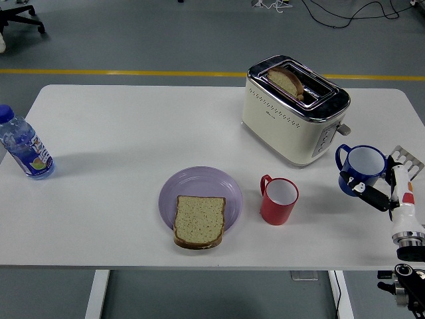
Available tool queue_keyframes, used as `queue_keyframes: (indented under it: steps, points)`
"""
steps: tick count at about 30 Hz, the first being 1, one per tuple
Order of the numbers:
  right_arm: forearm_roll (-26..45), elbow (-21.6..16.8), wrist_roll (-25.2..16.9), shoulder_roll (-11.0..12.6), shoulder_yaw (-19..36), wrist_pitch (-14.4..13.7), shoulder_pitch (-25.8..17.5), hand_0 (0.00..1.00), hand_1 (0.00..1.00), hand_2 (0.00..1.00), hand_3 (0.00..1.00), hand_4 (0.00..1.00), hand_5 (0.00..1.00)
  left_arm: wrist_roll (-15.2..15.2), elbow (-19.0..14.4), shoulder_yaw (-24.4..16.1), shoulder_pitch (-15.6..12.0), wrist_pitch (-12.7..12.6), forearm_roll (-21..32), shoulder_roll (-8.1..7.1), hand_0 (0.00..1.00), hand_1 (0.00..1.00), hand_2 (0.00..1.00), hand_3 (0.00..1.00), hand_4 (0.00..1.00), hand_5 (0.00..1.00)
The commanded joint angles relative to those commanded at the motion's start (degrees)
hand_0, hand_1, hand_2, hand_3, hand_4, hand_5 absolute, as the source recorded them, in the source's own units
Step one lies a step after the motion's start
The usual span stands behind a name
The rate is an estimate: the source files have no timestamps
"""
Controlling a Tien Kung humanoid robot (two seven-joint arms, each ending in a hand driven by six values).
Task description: Pick up the cup,pour liquid into bread,place the cup on the desk
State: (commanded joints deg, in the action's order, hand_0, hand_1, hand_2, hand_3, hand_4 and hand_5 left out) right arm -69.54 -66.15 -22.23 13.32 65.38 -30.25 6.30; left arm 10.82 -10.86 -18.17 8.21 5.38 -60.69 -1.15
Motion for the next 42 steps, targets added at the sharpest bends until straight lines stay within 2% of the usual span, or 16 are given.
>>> queue_keyframes:
  steps: [18,40,41,42]
  points:
    - [3.79,7.04,-0.22,-0.75,-3.61,1.61,1.34,0.465,0.452,0.552,0.572,0.607,0.014,-0.03,-0.01,0.00,0.18,-0.01,0.08,0.02,0.668,0.734,0.737,0.629,0.398,0.998]
    - [5.48,11.50,-0.66,-1.26,-6.28,3.42,3.41,0.471,0.446,0.547,0.572,0.622,0.054,-0.03,-0.02,0.08,0.31,-0.03,0.09,0.04,0.668,0.736,0.737,0.631,0.400,0.998]
    - [5.72,11.76,-0.82,-1.32,-6.38,3.59,3.52,0.473,0.440,0.538,0.571,0.657,0.101,-0.03,-0.02,0.12,0.31,-0.04,0.07,0.04,0.669,0.737,0.738,0.630,0.399,0.998]
    - [5.84,11.90,-0.92,-1.36,-6.42,3.67,3.59,0.473,0.440,0.538,0.571,0.657,0.101,-0.03,-0.02,0.13,0.30,-0.04,0.07,0.04,0.669,0.737,0.738,0.630,0.399,0.998]
